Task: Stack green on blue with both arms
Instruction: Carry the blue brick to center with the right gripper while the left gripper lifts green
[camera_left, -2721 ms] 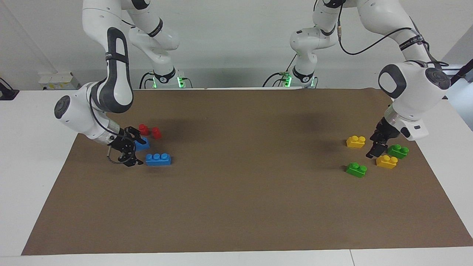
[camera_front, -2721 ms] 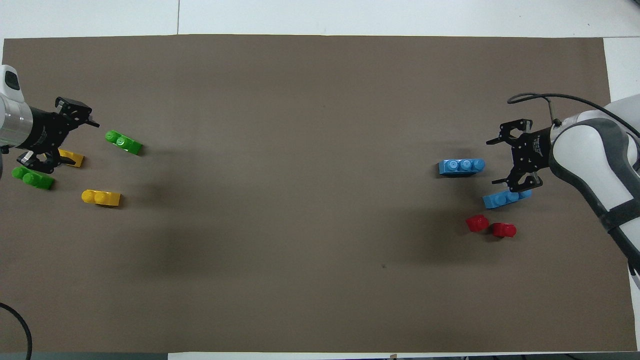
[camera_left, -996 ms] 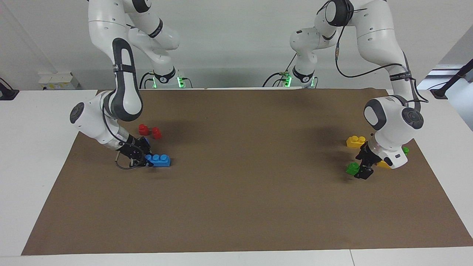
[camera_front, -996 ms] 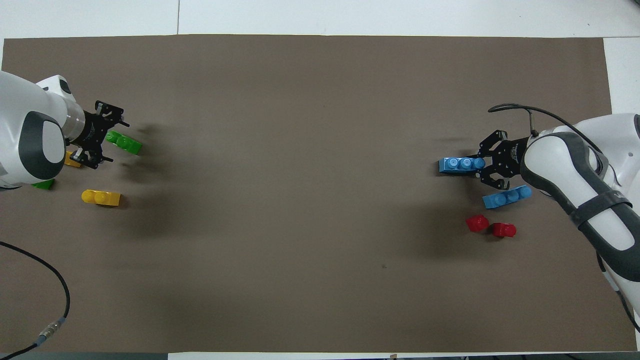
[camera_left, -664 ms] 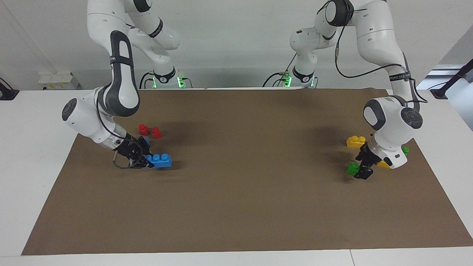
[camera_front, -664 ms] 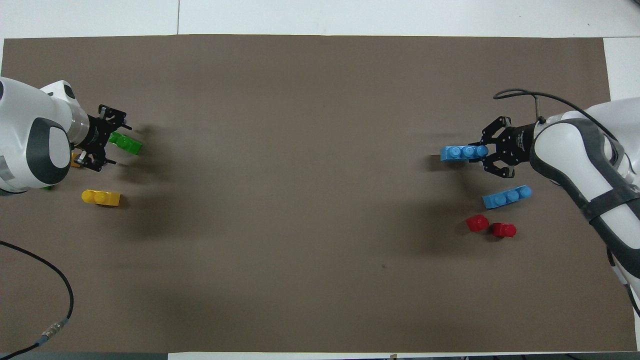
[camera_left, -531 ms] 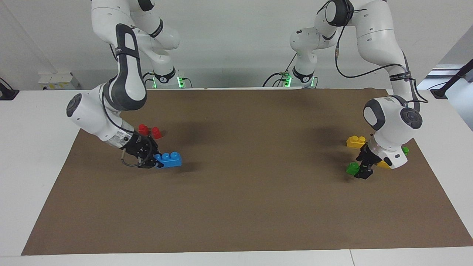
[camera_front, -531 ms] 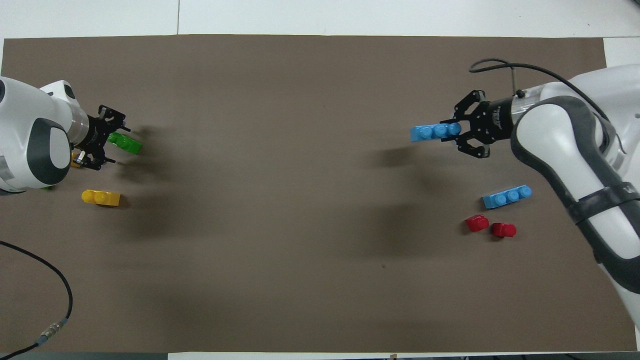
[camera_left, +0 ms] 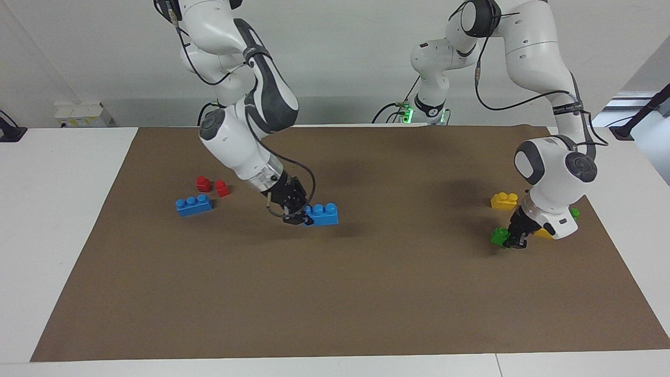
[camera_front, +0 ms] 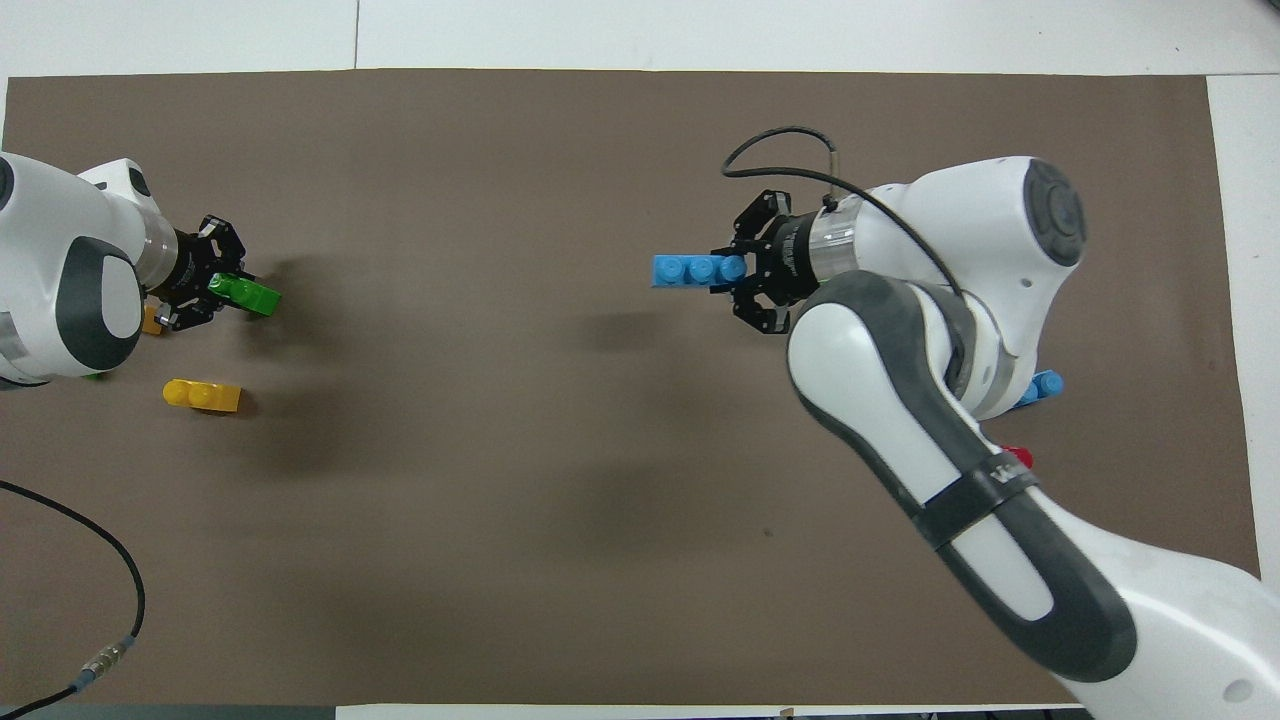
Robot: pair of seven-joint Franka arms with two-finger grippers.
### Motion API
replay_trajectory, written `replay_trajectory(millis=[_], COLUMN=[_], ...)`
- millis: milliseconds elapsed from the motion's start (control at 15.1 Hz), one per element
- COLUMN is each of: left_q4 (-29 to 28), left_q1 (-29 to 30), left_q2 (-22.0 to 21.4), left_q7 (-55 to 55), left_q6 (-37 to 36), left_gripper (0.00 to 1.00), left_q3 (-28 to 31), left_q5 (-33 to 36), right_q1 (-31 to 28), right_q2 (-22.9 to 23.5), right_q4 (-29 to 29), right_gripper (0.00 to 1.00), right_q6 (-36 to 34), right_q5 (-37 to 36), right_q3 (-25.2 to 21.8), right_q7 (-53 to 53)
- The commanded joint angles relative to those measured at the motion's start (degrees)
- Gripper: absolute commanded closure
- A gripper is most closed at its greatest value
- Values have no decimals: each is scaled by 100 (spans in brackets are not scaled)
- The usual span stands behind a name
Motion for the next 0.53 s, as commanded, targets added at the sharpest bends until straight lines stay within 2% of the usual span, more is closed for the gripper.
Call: replay_trajectory(millis=[0,133,265,465], left_q4=[-64,-28,-37,-98], left_q1=[-33,-33,-42,-270], left_q2=[-66,-136,-433,-899], left_q7=[-51,-113,-191,-884], left_q6=[64,11,-330,-858], left_gripper=[100,100,100,100], left_q3=[18,9,-8,-17], left_q5=[113,78,42,42], right_q1=[403,597,624,817], right_q2=[213,327,389,573], right_q4=[35,35,35,35], right_gripper=[100,100,100,100], right_q6=[-54,-125,-126,6], right_q5=[0,-27,-70,-71], right_q3=[-45,-53,-54,-54], right_q7=[227,366,473,605])
